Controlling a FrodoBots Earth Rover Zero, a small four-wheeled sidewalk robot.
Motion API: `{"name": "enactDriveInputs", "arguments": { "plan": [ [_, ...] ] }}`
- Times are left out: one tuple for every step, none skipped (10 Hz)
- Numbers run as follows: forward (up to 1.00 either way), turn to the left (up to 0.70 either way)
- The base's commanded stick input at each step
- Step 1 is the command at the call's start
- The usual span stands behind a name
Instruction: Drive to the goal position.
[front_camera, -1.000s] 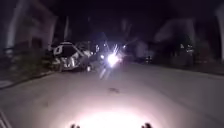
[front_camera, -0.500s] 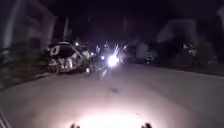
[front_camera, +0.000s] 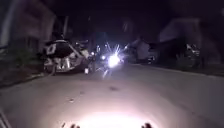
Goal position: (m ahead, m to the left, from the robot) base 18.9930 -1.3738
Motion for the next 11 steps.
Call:
{"name": "enactDriveInputs", "arguments": {
  "plan": [
    [0.70, 0.00],
    [0.70, 0.00],
    [0.70, 0.00],
    [0.70, 0.00],
    [0.70, 0.00],
    [0.70, 0.00],
    [0.70, 0.00],
    [0.70, 0.00],
    [0.70, 0.00],
    [0.70, 0.00],
    [0.70, 0.00]
  ]
}}
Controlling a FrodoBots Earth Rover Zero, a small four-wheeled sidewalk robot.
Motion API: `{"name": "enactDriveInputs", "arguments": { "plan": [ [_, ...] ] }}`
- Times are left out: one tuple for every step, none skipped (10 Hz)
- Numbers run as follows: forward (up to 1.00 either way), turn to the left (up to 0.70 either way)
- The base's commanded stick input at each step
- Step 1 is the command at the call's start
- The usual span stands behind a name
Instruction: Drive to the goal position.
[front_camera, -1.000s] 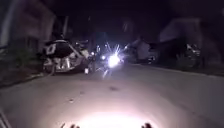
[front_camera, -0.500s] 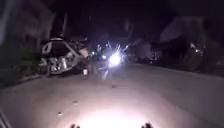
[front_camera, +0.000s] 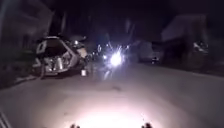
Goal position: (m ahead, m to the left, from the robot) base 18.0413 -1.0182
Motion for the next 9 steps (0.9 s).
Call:
{"name": "enactDriveInputs", "arguments": {
  "plan": [
    [0.70, 0.00],
    [0.70, 0.00],
    [0.70, 0.00],
    [0.70, 0.00],
    [0.70, 0.00],
    [0.70, 0.00],
    [0.70, 0.00],
    [0.70, 0.00],
    [0.70, 0.00]
  ]
}}
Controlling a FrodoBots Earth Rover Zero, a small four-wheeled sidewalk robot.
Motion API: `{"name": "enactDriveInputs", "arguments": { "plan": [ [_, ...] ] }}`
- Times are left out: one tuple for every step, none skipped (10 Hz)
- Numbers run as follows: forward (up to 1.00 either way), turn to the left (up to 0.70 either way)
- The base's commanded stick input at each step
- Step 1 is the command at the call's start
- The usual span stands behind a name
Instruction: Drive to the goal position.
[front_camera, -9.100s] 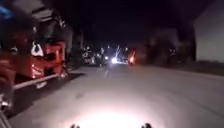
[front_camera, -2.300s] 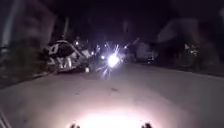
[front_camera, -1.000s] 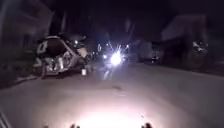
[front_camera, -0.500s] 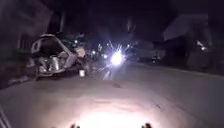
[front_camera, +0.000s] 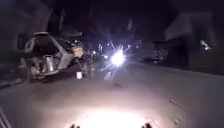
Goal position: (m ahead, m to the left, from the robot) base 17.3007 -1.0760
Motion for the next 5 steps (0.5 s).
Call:
{"name": "enactDriveInputs", "arguments": {
  "plan": [
    [0.70, 0.00],
    [0.70, 0.00],
    [0.70, 0.00],
    [0.70, 0.00],
    [0.70, 0.00]
  ]
}}
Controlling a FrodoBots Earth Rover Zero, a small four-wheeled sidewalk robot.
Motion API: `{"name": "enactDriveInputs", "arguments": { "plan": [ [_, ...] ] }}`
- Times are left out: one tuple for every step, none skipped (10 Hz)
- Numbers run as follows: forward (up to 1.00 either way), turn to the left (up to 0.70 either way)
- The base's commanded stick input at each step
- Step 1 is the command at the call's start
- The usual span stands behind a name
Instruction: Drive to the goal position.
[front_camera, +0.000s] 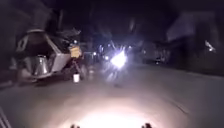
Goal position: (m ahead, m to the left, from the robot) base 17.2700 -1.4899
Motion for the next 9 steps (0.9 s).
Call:
{"name": "enactDriveInputs", "arguments": {
  "plan": [
    [0.70, 0.00],
    [0.70, 0.00],
    [0.70, 0.00],
    [0.70, 0.00],
    [0.70, 0.00],
    [0.70, 0.00],
    [0.70, 0.00],
    [0.70, 0.00],
    [0.70, 0.00]
  ]
}}
